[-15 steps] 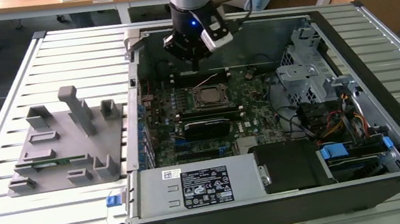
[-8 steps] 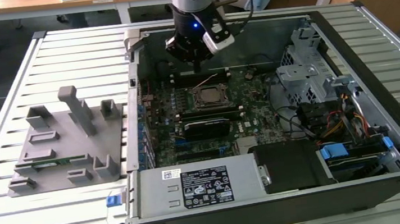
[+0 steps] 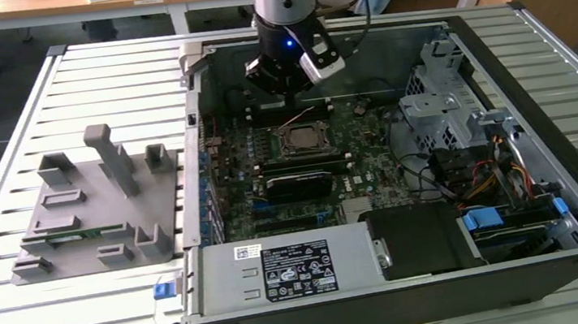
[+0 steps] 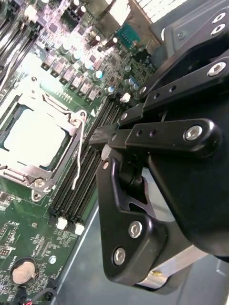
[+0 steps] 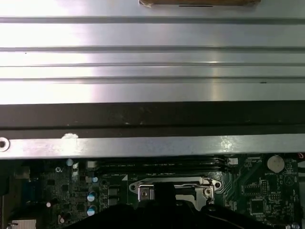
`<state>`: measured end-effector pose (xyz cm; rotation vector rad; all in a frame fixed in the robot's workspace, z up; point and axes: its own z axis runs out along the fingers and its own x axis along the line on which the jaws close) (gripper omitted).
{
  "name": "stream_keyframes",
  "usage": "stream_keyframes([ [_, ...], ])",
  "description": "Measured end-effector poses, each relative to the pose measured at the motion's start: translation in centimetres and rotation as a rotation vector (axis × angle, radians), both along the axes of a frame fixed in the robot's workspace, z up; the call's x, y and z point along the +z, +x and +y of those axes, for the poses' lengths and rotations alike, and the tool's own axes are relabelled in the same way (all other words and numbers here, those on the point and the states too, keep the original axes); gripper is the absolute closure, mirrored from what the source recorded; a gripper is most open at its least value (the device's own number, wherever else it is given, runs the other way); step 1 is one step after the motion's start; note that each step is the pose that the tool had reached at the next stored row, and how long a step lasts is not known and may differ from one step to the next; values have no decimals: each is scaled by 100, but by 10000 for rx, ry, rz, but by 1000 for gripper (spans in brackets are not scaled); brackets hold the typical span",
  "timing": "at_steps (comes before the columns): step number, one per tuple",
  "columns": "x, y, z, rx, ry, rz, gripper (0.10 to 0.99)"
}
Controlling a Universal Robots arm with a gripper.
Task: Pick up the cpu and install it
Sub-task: 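Install the first cpu locking lever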
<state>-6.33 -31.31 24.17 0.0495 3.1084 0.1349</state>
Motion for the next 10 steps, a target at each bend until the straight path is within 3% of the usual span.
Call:
stream_keyframes([
  [10, -85, 91, 1, 267, -2, 0, 980],
])
